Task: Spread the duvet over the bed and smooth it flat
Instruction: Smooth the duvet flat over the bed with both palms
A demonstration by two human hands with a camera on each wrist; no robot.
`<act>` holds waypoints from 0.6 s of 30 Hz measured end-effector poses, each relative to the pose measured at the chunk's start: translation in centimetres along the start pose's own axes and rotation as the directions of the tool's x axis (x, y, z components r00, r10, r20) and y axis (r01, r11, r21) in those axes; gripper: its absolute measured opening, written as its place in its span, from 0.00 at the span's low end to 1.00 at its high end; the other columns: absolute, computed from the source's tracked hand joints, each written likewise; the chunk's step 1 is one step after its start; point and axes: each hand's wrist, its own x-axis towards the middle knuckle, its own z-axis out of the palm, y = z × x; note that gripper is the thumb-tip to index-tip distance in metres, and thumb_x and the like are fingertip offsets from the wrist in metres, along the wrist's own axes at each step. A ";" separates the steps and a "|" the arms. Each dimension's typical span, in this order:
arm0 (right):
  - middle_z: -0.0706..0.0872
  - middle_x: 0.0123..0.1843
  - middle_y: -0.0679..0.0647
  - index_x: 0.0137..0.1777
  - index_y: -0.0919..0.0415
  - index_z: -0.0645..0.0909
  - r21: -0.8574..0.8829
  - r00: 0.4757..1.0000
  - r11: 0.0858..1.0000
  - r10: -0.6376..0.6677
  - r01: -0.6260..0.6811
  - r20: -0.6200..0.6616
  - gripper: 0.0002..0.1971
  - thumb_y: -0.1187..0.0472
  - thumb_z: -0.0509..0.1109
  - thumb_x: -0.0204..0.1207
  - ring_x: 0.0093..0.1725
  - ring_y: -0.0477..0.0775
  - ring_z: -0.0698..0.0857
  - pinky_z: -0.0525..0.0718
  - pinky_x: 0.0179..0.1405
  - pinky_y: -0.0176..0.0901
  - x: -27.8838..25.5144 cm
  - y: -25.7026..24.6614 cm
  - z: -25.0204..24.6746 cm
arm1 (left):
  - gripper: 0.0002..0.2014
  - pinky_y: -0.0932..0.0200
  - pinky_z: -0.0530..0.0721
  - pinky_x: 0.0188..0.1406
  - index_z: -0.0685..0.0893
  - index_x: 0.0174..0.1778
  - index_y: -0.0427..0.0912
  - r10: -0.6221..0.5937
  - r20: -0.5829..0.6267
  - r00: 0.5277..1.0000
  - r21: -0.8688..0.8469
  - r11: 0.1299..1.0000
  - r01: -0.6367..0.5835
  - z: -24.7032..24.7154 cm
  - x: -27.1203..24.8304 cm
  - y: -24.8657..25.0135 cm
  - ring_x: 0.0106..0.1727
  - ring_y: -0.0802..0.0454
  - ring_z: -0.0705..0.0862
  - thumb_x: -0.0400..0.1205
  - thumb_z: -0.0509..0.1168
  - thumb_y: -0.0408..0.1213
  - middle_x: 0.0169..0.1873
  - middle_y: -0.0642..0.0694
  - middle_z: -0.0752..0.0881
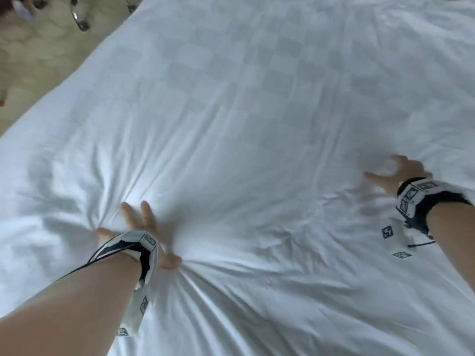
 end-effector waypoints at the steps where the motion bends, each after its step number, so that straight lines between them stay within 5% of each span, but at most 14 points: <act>1: 0.64 0.80 0.65 0.81 0.56 0.59 0.020 0.993 0.995 0.096 -0.097 0.068 0.50 0.33 0.72 0.64 0.78 0.71 0.66 0.67 0.74 0.62 1.5 0.0 0.1 | 0.79 0.22 0.51 0.77 0.13 0.72 0.46 0.006 0.036 0.999 -0.014 1.000 -0.005 -0.3 0.4 0.1 0.84 0.28 0.47 0.49 0.70 0.75 0.75 0.33 0.18; 3: 0.59 0.84 0.61 0.82 0.54 0.55 0.088 0.967 0.985 0.125 -0.148 0.223 0.57 0.23 0.65 0.56 0.80 0.68 0.63 0.65 0.76 0.60 2.3 -2.6 3.0 | 0.79 0.24 0.53 0.78 0.07 0.63 0.45 0.007 0.099 0.995 -0.019 1.000 -0.005 -1.1 0.5 0.1 0.84 0.31 0.45 0.51 0.71 0.73 0.66 0.30 0.09; 5: 0.49 0.86 0.57 0.81 0.42 0.49 0.020 0.973 1.000 0.019 -0.024 0.229 0.53 0.21 0.54 0.55 0.83 0.69 0.54 0.57 0.78 0.65 -0.4 -8.7 7.4 | 0.80 0.31 0.59 0.80 0.08 0.62 0.44 0.005 0.144 0.990 0.039 0.999 -0.011 -2.6 0.2 0.0 0.84 0.32 0.51 0.50 0.73 0.72 0.64 0.26 0.09; 7: 0.36 0.86 0.51 0.80 0.34 0.43 0.042 0.945 0.981 -0.193 0.188 0.263 0.46 0.23 0.51 0.61 0.82 0.74 0.40 0.47 0.76 0.73 -4.8 -16.8 10.8 | 0.67 0.45 0.71 0.77 0.31 0.79 0.31 0.041 0.133 0.990 0.074 0.996 -0.051 -6.0 0.4 0.8 0.80 0.34 0.66 0.66 0.74 0.61 0.81 0.23 0.41; 9: 0.30 0.84 0.50 0.80 0.33 0.43 0.118 0.812 0.902 -0.427 0.416 0.399 0.41 0.26 0.53 0.68 0.80 0.76 0.31 0.40 0.75 0.78 -11.6 -24.5 13.4 | 0.29 0.51 0.82 0.61 0.72 0.74 0.34 0.235 -0.039 0.971 0.086 0.969 -0.231 -11.5 1.3 2.2 0.67 0.40 0.82 0.79 0.67 0.44 0.69 0.35 0.79; 10: 0.29 0.84 0.51 0.80 0.34 0.45 0.120 0.715 0.838 -0.521 0.532 0.466 0.40 0.29 0.55 0.71 0.79 0.77 0.28 0.36 0.74 0.81 -15.1 -27.1 15.1 | 0.18 0.52 0.85 0.49 0.80 0.65 0.39 0.309 -0.146 0.940 0.171 0.944 -0.283 -14.5 2.4 2.9 0.57 0.41 0.87 0.80 0.64 0.40 0.57 0.40 0.86; 12: 0.29 0.84 0.55 0.82 0.40 0.45 0.116 0.542 0.700 -0.636 0.704 0.549 0.41 0.33 0.60 0.72 0.76 0.80 0.25 0.30 0.69 0.84 -22.2 -30.3 18.3 | 0.09 0.58 0.79 0.29 0.78 0.52 0.38 0.390 -0.327 0.861 0.250 0.914 -0.319 -19.6 4.2 3.8 0.35 0.46 0.83 0.79 0.62 0.37 0.37 0.42 0.82; 13: 0.29 0.84 0.57 0.82 0.42 0.46 0.104 0.495 0.649 -0.664 0.753 0.560 0.42 0.35 0.63 0.72 0.75 0.81 0.24 0.27 0.66 0.84 -25.0 -31.1 19.9 | 0.12 0.60 0.75 0.26 0.75 0.54 0.36 0.403 -0.374 0.836 0.245 0.912 -0.330 -21.3 5.0 4.3 0.32 0.47 0.81 0.78 0.62 0.37 0.35 0.42 0.79; 15: 0.31 0.84 0.58 0.81 0.43 0.49 0.059 0.458 0.599 -0.669 0.799 0.585 0.42 0.38 0.67 0.72 0.74 0.81 0.23 0.23 0.62 0.84 -28.5 -31.6 22.5 | 0.25 0.57 0.76 0.32 0.71 0.69 0.39 0.428 -0.343 0.836 0.239 0.901 -0.363 -22.0 7.4 5.2 0.48 0.40 0.84 0.77 0.65 0.43 0.53 0.39 0.81; 17: 0.37 0.85 0.57 0.81 0.43 0.50 0.020 0.432 0.565 -0.652 0.825 0.623 0.42 0.37 0.67 0.71 0.76 0.79 0.24 0.25 0.66 0.84 -29.6 -31.4 23.6 | 0.43 0.44 0.80 0.58 0.60 0.79 0.53 0.436 -0.210 0.875 0.276 0.885 -0.375 -19.6 10.1 4.4 0.70 0.31 0.75 0.69 0.67 0.60 0.76 0.39 0.65; 18: 0.39 0.86 0.57 0.81 0.44 0.50 0.007 0.433 0.558 -0.652 0.830 0.623 0.43 0.36 0.67 0.71 0.77 0.77 0.25 0.27 0.68 0.82 -29.5 -31.3 23.6 | 0.50 0.34 0.73 0.70 0.52 0.80 0.61 0.413 -0.166 0.896 0.301 0.886 -0.353 -17.6 11.3 3.1 0.78 0.27 0.65 0.64 0.67 0.67 0.82 0.42 0.53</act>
